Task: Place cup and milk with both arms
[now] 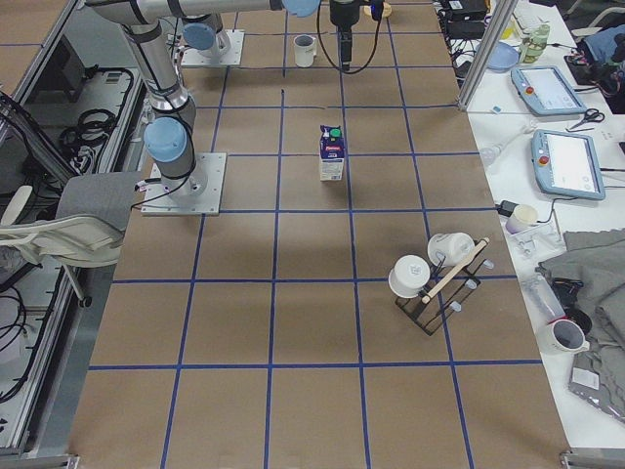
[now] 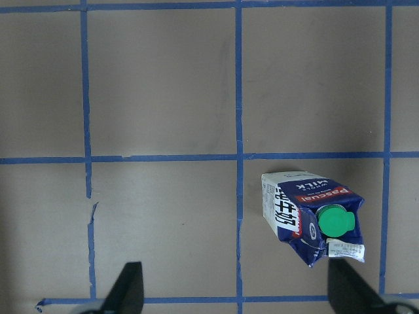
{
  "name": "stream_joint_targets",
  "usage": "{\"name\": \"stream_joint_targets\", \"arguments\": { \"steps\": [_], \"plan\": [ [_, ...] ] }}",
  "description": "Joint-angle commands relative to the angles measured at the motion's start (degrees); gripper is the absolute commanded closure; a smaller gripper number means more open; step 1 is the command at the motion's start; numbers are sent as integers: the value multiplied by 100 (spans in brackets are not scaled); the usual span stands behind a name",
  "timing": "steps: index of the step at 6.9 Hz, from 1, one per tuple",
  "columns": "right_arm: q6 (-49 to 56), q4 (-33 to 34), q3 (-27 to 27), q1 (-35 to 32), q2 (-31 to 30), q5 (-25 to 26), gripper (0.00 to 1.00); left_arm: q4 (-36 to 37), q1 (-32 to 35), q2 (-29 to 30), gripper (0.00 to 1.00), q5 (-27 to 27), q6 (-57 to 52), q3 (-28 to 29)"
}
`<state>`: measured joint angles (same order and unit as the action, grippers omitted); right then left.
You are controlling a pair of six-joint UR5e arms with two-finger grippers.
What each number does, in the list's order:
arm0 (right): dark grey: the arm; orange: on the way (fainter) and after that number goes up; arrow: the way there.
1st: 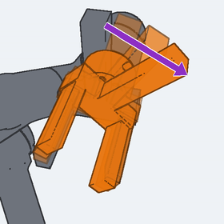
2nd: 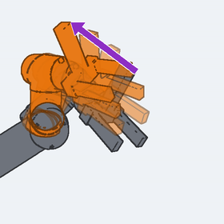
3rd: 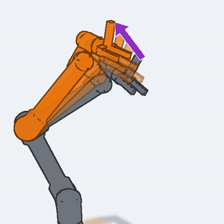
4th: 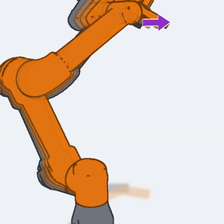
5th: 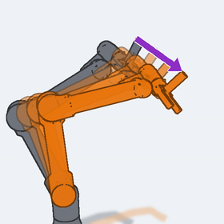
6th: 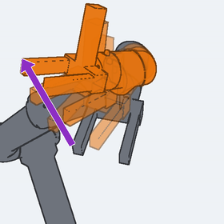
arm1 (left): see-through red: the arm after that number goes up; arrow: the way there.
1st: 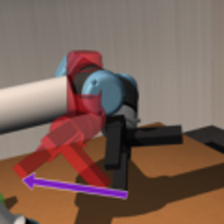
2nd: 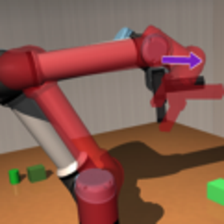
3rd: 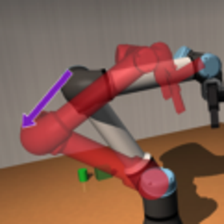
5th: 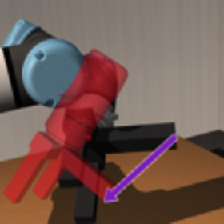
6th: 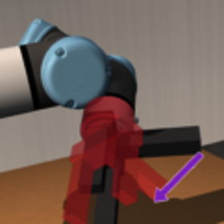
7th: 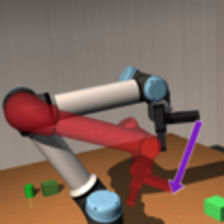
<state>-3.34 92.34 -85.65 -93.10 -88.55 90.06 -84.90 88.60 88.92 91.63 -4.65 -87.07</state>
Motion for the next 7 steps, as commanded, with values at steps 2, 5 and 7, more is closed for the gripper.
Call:
{"name": "stream_joint_targets", "arguments": {
  "steps": [2,5,7],
  "plan": [
    [0,-14,-4,2,-5,-15,0,-9,0,-7,0,-4,0,15],
    [0,-5,-4,11,4,-15,0,-9,34,-24,0,4,0,-2],
    [0,3,4,20,4,-15,0,-17,26,-68,0,22,-9,-55]
  ]
}}
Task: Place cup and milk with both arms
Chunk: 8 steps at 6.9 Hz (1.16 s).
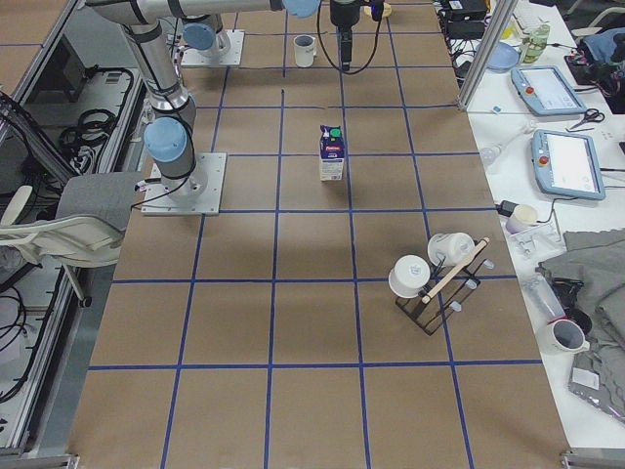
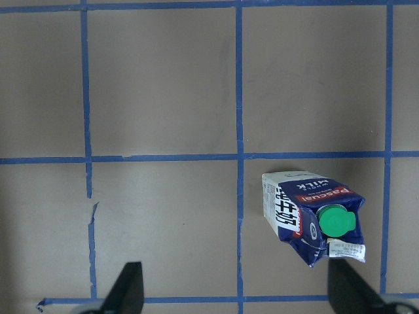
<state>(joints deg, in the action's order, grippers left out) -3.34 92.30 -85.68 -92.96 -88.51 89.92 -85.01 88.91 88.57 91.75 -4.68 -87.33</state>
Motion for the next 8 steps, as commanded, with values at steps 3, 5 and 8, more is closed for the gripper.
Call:
{"name": "stream_joint_targets", "arguments": {
  "steps": [3,5,8],
  "plan": [
    [0,7,7,-3,0,-1,0,-490,-50,-33,0,10,2,50],
    [0,7,-2,6,0,-1,0,-490,-67,20,0,10,64,146],
    [0,-2,-2,-11,0,-1,0,-455,-163,20,0,44,-15,50]
  ]
}}
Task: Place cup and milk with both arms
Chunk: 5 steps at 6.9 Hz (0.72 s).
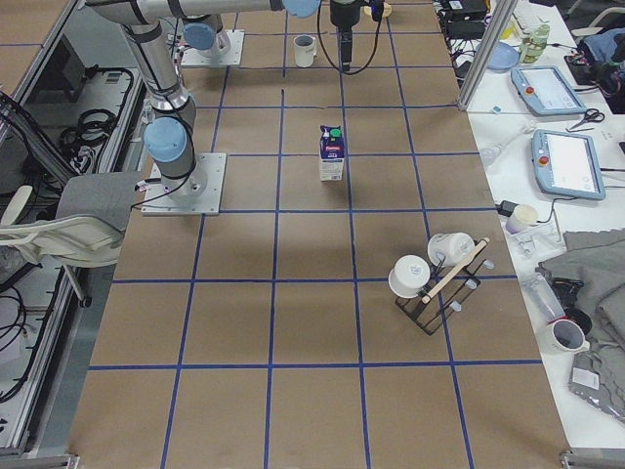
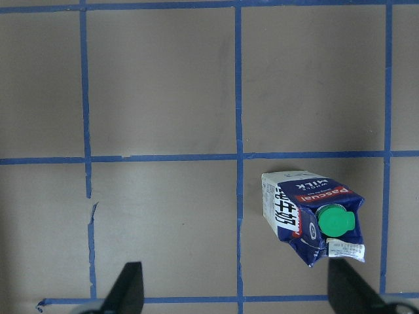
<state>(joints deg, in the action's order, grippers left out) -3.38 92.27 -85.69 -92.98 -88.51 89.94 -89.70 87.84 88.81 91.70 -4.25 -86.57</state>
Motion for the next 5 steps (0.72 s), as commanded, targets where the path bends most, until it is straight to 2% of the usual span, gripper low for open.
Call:
{"name": "stream_joint_targets", "arguments": {
  "steps": [1,2,4,5],
  "plan": [
    [4,-7,-9,-10,0,-11,0,-38,-701,5,0,15,-241,-192],
    [-5,2,-9,-1,0,-20,0,22,-1038,40,0,-12,-339,-620],
    [13,2,-18,-1,18,67,0,1336,-963,41,1,-12,-525,-2102],
    [13,36,-18,-1,61,68,0,1681,-962,-3,1,-47,-515,-2745]
  ]
}}
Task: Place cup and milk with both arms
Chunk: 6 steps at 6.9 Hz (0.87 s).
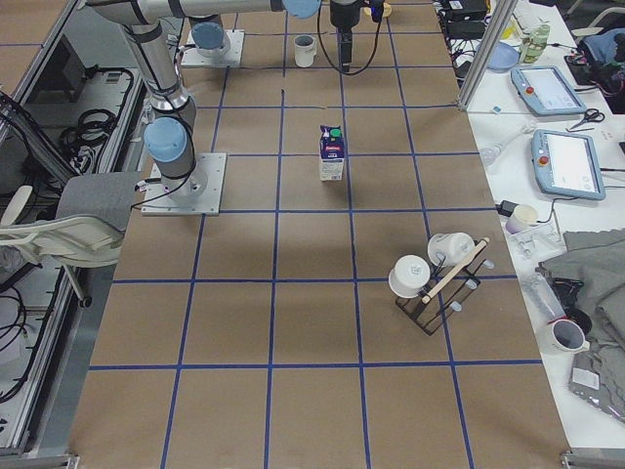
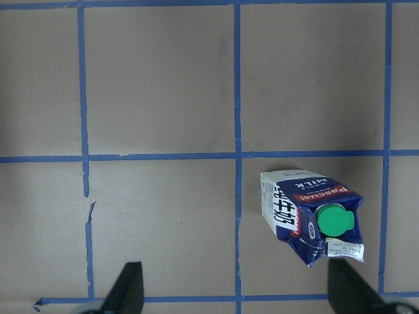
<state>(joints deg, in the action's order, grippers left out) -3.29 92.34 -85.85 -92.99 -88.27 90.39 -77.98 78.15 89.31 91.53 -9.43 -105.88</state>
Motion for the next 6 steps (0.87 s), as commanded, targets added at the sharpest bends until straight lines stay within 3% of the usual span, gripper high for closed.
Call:
{"name": "stream_joint_targets", "arguments": {
  "steps": [1,3,5,6],
  "plan": [
    [82,-32,-19,114,116,49,0,729,-28,86,1,-247,11,-1168],
    [1045,-41,-28,805,379,67,0,986,-46,201,1,-276,-15,-1442],
    [1120,185,-482,967,809,329,0,1117,-89,228,3,-276,-15,-1706],
    [1268,405,-824,967,880,444,0,1275,-81,297,16,-285,-6,-1786]
  ]
}}
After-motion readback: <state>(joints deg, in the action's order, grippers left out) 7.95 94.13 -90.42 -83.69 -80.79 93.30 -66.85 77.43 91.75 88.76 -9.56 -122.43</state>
